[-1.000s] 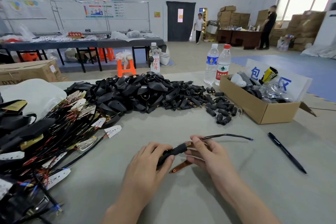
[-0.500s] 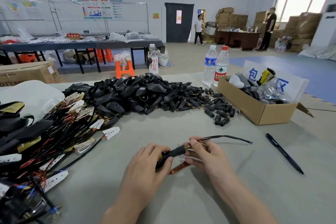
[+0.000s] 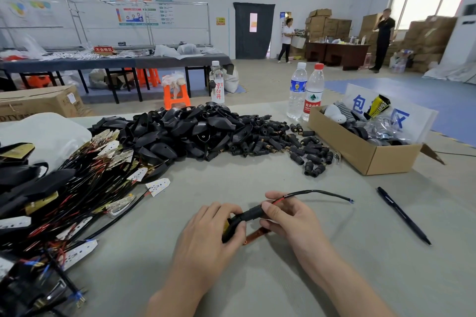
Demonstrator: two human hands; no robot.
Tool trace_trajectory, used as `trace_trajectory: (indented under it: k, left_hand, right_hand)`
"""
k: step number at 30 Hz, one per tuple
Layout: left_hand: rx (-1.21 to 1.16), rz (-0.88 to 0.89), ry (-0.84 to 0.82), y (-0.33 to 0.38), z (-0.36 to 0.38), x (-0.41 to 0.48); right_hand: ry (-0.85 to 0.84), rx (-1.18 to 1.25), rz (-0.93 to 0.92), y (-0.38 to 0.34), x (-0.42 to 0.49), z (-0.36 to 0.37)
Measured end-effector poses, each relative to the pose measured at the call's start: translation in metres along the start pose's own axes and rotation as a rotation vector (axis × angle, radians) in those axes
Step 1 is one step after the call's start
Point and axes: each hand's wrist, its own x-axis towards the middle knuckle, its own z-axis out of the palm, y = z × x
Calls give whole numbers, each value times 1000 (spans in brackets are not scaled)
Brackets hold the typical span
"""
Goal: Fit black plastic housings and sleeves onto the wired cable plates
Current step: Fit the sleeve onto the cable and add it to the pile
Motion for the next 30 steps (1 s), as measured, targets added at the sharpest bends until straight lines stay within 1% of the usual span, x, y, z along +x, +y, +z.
trace_trajectory:
  k: [10, 17, 30]
  left_hand:
    - [-11, -53, -46, -3, 3, -1]
    - [0, -43, -24, -1, 4, -1]
    - [15, -46, -40, 0, 3, -1]
  right_hand:
    - [-12, 48, 17, 2, 1, 0]
    - [-31, 101, 37, 2, 2, -1]
    - [-38, 150, 62, -1, 0, -1]
